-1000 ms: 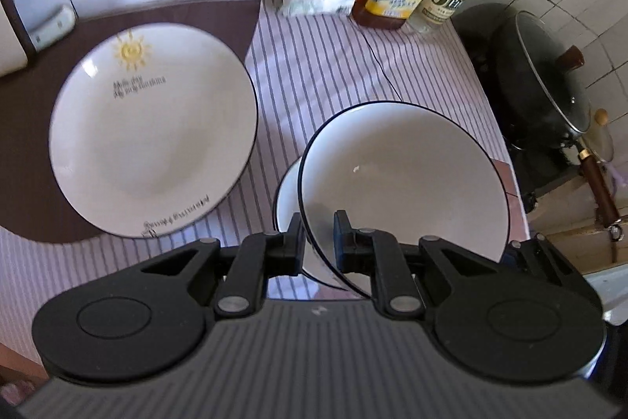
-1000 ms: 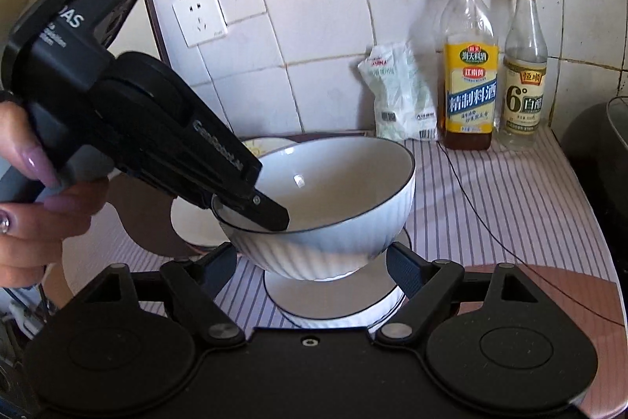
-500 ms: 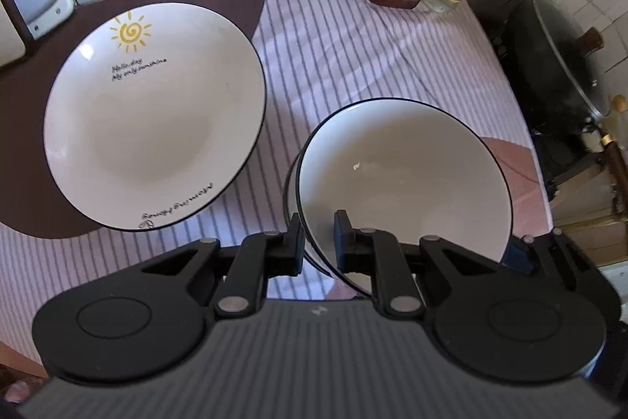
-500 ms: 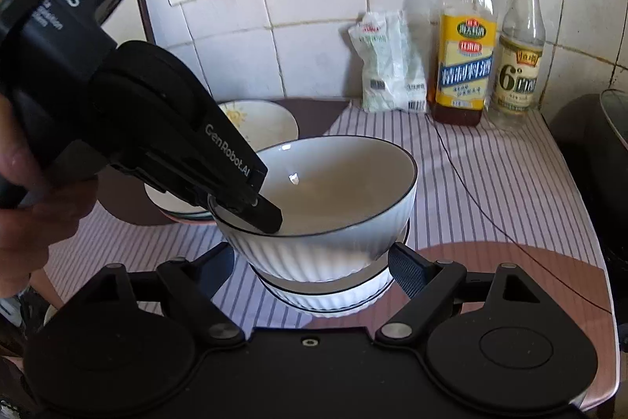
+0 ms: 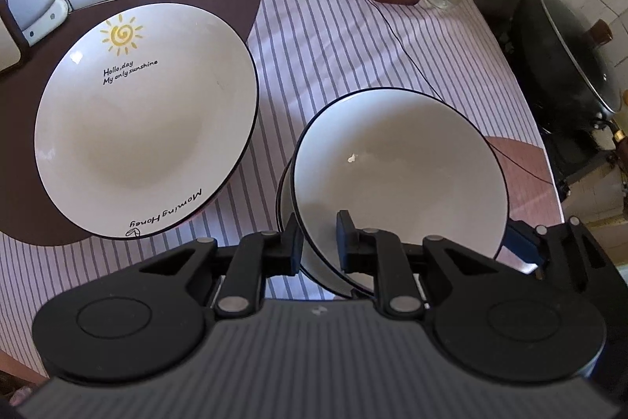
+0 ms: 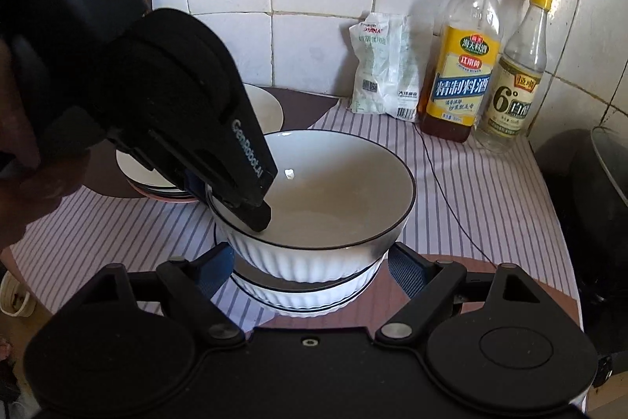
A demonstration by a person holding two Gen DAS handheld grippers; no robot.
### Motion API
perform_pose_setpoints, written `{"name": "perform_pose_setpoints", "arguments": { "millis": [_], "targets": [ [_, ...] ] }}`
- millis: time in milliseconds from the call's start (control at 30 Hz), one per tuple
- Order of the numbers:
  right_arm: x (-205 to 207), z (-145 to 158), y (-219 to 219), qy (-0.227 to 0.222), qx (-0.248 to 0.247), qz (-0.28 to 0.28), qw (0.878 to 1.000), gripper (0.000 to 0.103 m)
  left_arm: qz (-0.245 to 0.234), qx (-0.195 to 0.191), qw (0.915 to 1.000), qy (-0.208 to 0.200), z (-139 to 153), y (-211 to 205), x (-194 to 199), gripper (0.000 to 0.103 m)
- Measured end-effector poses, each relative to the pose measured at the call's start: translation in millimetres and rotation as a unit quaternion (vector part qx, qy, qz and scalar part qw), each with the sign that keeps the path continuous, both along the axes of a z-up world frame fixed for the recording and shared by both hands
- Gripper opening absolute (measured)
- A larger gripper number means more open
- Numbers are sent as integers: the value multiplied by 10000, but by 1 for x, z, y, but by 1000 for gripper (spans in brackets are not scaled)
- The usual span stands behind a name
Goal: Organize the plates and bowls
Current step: 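Lower the third white bowl into the bowl stack and open both grippers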
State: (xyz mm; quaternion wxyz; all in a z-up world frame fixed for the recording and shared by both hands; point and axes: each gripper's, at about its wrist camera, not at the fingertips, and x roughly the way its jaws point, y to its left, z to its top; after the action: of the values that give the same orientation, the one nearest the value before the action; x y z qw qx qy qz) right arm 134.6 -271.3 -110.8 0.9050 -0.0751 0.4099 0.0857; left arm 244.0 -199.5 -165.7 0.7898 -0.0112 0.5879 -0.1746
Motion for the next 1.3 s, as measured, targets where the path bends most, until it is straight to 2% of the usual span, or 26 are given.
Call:
{"name": "perform_pose_setpoints", "arguments": {
  "millis": [100, 333, 700, 867, 933, 967, 1033, 1300],
  "targets": [
    [-1, -2, 1, -128, -32, 25, 9999, 89, 28, 86, 9999, -134, 1, -2, -3, 16],
    [-2, -4, -8, -128, 291, -72, 9995, 90, -283, 677, 9957, -565, 6, -23, -20, 21],
    [-7, -6, -18, -138, 628, 11, 9979, 91, -797, 1277, 9864, -666, 13, -42, -33, 30],
    [-12, -7, -13, -310, 472, 34, 9984, 89, -809, 1409, 9845, -658, 12, -42, -30, 34],
    [-13, -8, -12, -260, 506, 30, 9984, 89, -780, 1371, 9855, -625, 11, -41, -29, 37],
    [-12, -9, -13, -244, 557, 1, 9981, 89, -735, 1286, 9872, -594, 11, -38, -27, 42],
    [-13, -11, -13, -239, 610, -31, 9978, 90, -629, 1081, 9911, -462, 9, -32, -23, 44],
    [-16, -14, -7, -312, 486, -87, 9983, 89, -394, 559, 9974, -233, 12, -17, -18, 44]
  ]
}}
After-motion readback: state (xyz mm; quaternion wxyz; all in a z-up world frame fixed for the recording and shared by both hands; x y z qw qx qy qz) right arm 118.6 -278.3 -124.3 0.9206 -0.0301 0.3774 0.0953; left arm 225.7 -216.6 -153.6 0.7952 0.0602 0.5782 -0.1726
